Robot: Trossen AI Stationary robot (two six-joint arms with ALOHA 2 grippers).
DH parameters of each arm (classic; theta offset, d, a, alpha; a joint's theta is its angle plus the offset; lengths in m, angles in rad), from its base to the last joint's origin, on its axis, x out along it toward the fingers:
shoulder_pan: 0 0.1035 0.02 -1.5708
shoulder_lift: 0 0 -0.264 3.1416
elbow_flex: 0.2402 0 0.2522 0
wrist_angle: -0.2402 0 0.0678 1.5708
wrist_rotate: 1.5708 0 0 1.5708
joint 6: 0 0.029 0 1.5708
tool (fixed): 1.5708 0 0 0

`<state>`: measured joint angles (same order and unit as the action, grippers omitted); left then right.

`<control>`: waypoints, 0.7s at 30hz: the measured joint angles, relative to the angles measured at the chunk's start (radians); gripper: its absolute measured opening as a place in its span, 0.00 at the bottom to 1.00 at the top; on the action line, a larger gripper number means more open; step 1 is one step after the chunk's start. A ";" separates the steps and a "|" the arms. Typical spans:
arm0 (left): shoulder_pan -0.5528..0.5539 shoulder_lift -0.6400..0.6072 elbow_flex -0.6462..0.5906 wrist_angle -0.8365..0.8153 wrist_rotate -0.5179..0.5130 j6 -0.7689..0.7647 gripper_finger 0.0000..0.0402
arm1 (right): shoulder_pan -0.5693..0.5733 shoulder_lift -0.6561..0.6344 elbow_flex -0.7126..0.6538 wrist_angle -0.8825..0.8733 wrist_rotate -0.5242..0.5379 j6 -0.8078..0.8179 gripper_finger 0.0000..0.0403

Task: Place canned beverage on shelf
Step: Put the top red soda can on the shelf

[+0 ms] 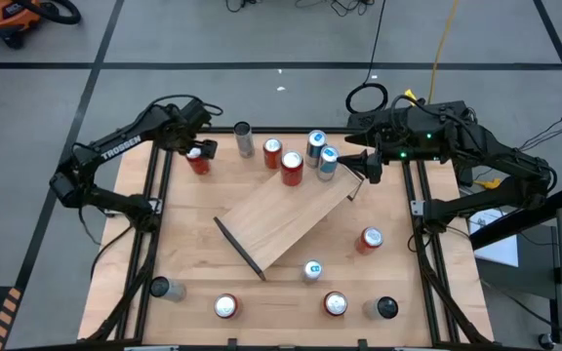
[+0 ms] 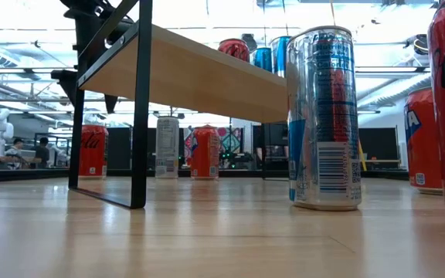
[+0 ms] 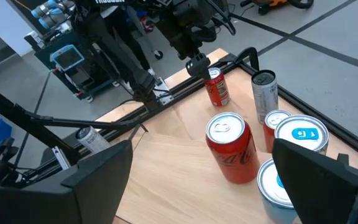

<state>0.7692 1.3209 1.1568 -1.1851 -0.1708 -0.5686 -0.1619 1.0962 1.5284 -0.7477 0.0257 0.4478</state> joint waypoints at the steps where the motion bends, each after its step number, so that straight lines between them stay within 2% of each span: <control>1: 0.000 0.002 0.000 0.003 -0.018 0.003 1.00 | 0.000 0.000 0.000 -0.003 0.000 0.000 0.90; 3: 0.009 0.015 0.000 0.009 -0.031 0.009 1.00 | 0.000 0.000 0.000 -0.009 0.000 0.000 0.90; 10: 0.051 0.101 -0.001 0.010 0.030 0.103 1.00 | 0.000 0.000 0.000 -0.013 0.000 0.000 0.90; 21: 0.060 0.217 -0.001 0.022 0.054 0.123 1.00 | 0.000 0.000 0.000 -0.013 -0.001 0.038 0.90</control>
<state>0.8295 1.5381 1.1561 -1.1633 -0.1167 -0.4454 -0.1619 1.0962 1.5284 -0.7605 0.0250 0.4859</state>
